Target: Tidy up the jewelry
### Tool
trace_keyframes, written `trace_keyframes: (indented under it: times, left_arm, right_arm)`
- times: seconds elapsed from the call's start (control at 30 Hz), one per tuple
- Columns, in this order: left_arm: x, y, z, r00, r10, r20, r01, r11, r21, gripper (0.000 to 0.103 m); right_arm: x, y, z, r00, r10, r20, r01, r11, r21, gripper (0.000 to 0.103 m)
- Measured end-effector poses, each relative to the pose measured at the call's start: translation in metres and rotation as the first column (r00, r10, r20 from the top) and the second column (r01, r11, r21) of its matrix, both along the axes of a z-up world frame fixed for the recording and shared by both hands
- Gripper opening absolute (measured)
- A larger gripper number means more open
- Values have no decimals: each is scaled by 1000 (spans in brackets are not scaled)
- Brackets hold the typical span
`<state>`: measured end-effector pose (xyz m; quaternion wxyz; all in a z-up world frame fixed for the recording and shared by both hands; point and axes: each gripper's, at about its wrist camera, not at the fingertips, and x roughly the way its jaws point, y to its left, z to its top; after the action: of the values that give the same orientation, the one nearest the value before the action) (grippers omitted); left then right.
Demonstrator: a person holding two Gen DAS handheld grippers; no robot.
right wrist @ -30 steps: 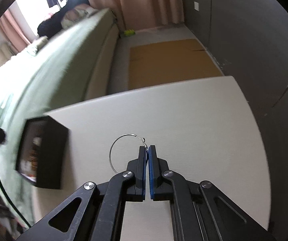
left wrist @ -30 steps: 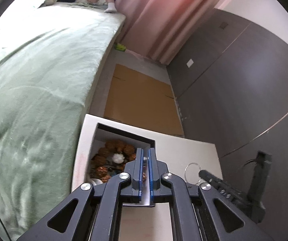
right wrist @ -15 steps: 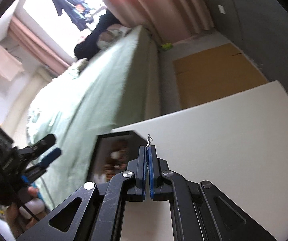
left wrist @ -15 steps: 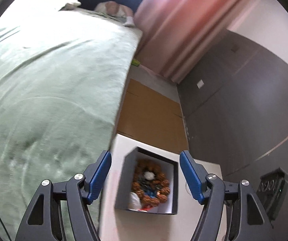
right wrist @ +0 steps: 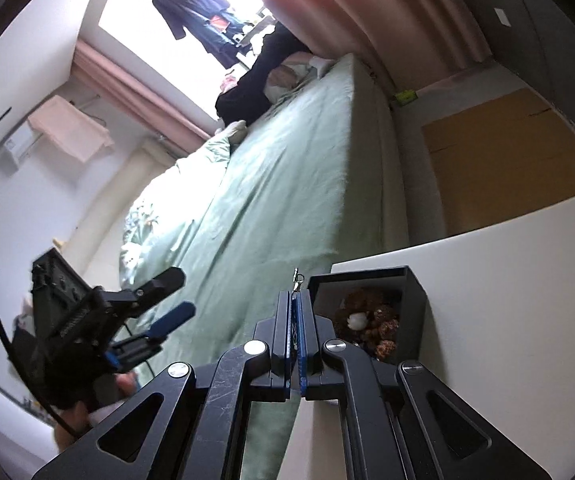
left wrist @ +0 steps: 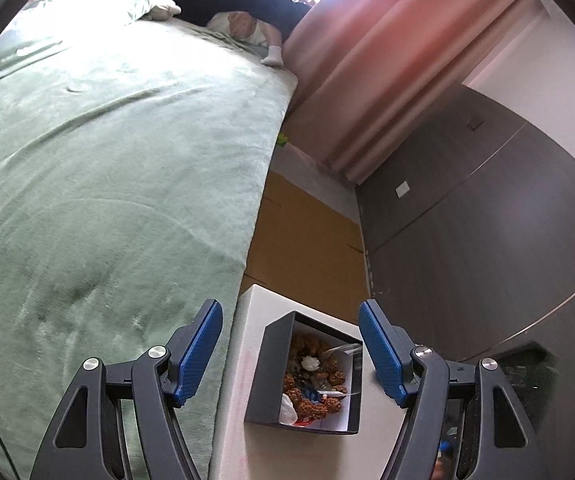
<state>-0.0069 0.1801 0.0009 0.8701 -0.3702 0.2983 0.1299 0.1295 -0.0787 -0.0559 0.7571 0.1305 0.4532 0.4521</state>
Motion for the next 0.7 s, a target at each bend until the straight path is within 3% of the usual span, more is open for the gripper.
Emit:
trace_keyframes:
  times: [0.1, 0.23, 0.4, 0.7]
  left_arm:
    - [-2, -2, 4, 999, -12, 30, 11, 1000, 1, 71]
    - [-1, -7, 8, 999, -20, 34, 19, 1000, 16, 72]
    - [2, -15, 8, 999, -32, 10, 32, 999, 33, 72]
    - [2, -49, 13, 996, -85, -6, 86, 990, 113, 72]
  right_arm:
    - [5, 8, -15, 999, -28, -33, 24, 992, -124, 37]
    - [4, -6, -6, 998, -59, 7, 60, 990, -125, 49]
    - [1, -25, 8, 995, -92, 49, 97, 987, -125, 56]
    - [-1, -57, 23, 990, -127, 68, 136, 980, -146, 56]
